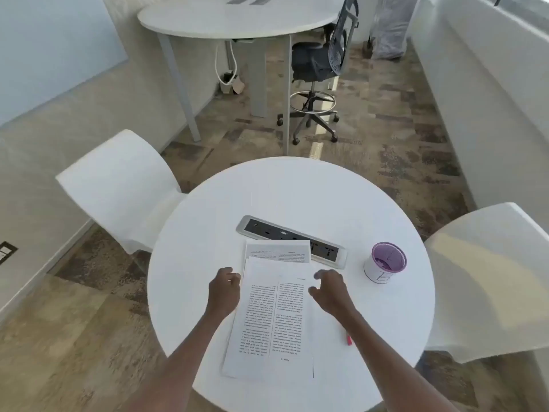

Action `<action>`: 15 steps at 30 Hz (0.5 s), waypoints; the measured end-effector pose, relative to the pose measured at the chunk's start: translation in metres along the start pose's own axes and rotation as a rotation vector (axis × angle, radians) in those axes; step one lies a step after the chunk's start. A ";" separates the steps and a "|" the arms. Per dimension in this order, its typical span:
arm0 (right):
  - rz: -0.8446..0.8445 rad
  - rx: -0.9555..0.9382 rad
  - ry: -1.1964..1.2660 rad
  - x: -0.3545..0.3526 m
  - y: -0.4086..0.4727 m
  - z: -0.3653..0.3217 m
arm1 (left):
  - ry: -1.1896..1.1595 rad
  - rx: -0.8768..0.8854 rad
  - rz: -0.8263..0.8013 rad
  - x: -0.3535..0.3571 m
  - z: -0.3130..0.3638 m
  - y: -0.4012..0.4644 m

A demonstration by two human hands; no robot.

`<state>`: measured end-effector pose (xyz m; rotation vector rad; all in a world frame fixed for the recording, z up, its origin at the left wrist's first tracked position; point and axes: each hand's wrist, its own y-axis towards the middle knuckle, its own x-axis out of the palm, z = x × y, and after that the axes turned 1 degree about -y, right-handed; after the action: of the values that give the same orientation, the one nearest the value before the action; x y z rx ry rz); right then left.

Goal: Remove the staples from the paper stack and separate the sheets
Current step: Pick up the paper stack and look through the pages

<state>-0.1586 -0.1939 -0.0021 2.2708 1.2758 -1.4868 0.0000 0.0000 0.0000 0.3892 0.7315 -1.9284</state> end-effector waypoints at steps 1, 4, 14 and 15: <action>-0.036 0.048 -0.006 0.010 0.000 0.002 | 0.008 -0.025 -0.018 0.004 -0.005 0.004; -0.095 0.169 0.041 0.037 -0.001 0.010 | 0.035 -0.100 -0.083 0.016 -0.021 0.012; -0.029 0.442 0.214 0.085 0.017 0.009 | 0.037 -0.202 -0.167 0.035 -0.047 0.047; -0.018 0.468 0.240 0.088 0.018 0.008 | 0.037 -0.208 -0.163 0.036 -0.048 0.051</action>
<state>-0.1381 -0.1591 -0.0824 2.8108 1.0893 -1.7075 0.0273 -0.0105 -0.0733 0.2432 1.0037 -1.9764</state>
